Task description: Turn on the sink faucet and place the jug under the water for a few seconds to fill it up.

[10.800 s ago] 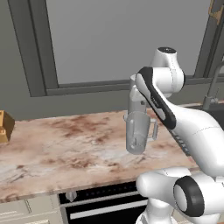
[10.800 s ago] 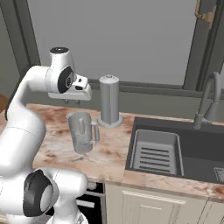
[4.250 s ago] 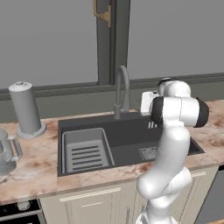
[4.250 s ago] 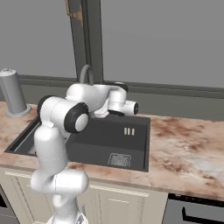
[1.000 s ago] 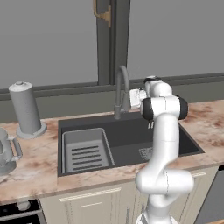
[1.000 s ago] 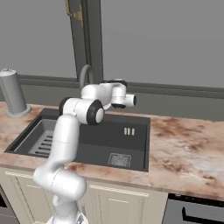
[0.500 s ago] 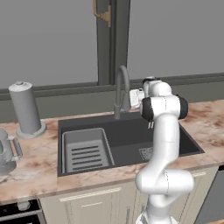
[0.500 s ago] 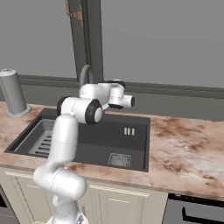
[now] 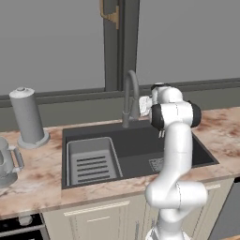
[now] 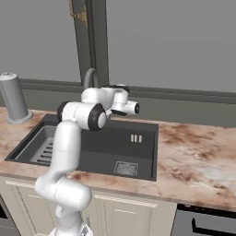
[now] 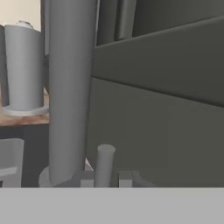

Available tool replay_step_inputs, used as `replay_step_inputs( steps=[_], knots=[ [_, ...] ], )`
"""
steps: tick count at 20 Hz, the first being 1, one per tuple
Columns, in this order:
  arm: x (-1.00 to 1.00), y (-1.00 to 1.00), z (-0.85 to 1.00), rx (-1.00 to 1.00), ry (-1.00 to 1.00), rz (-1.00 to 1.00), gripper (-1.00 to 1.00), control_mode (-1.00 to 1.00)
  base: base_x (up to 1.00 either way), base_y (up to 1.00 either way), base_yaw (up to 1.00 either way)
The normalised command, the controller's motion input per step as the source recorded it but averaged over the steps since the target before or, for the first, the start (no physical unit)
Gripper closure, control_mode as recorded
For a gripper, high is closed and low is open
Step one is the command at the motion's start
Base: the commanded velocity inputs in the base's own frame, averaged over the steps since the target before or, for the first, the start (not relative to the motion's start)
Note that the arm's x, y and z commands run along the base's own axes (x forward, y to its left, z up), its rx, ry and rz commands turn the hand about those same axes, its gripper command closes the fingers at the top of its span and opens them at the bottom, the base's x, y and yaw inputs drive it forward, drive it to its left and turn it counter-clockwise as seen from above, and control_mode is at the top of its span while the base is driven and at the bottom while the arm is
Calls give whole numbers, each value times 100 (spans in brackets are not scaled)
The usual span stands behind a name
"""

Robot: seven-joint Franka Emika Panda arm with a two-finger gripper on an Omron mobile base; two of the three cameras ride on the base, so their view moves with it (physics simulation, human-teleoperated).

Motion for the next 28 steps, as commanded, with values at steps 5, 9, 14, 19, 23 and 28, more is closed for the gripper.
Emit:
replay_step_inputs(
  steps=[5,9,14,19,23,28],
  knots=[
    [28,-54,-14,1,2,-10,100,-100,0,0,0],
    [25,-68,-23,2,4,-10,100,-100,0,0,0],
    [21,-89,-31,7,2,-8,100,-100,0,0,0],
    [19,-94,-39,11,5,-7,100,-100,0,0,0],
    [17,-99,-45,12,5,-6,100,-100,0,0,0],
    [13,-100,-50,13,7,-5,100,-100,0,0,0]
  ],
)
